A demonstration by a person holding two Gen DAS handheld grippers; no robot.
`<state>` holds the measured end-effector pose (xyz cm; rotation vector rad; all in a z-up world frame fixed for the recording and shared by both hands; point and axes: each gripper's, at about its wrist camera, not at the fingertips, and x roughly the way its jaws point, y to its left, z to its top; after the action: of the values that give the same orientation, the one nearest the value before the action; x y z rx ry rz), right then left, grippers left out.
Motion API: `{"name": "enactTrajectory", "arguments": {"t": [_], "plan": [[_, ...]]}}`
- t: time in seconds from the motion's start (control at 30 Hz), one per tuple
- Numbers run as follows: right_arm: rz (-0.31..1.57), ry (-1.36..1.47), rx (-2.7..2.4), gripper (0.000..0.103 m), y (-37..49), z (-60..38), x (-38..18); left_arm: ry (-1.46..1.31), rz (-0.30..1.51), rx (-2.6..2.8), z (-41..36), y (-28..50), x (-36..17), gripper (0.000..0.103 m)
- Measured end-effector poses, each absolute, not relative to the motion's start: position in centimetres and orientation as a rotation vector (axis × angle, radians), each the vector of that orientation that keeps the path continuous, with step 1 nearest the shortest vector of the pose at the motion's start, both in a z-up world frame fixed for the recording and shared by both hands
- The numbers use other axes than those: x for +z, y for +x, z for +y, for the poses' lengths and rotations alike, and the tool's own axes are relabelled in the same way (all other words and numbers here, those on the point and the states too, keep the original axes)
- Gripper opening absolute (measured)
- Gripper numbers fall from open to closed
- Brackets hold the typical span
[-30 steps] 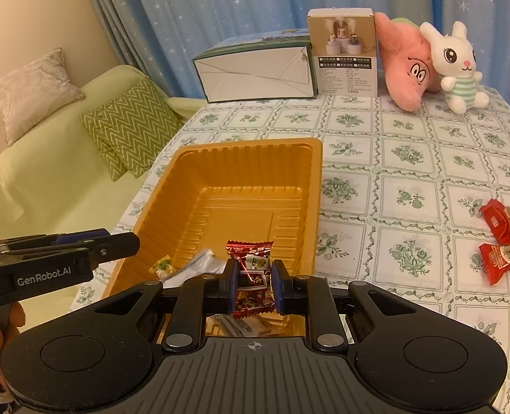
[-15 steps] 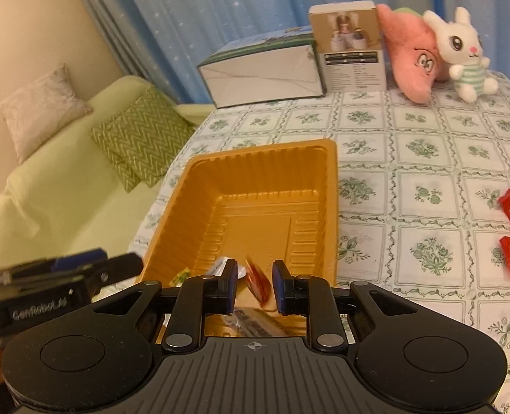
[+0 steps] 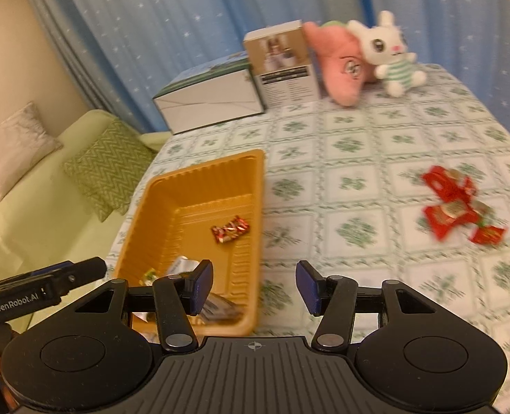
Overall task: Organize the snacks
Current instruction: 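Open the right tool to drop the red candy into the tray, then move both tools back toward the remaining red candies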
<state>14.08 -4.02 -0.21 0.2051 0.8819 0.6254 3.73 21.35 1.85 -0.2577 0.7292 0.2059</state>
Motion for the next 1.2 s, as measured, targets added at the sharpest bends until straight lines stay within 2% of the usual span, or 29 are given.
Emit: {"name": "enactTrajectory", "arguments": {"t": [0.27,0.37,1.2], "plan": [[0.845,0.201,0.573,0.056,11.5,-7.7,1.3,-0.24,0.721,0.182,17.7,2.2,2.9,0.072],[0.835,0.204,0.557,0.058,10.8,-8.9,1.7,-0.231,0.713,0.166,16.3,1.8,3.3,0.076],[0.816,0.275,0.425,0.062,9.1,-17.2,1.9,-0.171,0.72,0.06,9.6,2.7,3.8,0.079]]}}
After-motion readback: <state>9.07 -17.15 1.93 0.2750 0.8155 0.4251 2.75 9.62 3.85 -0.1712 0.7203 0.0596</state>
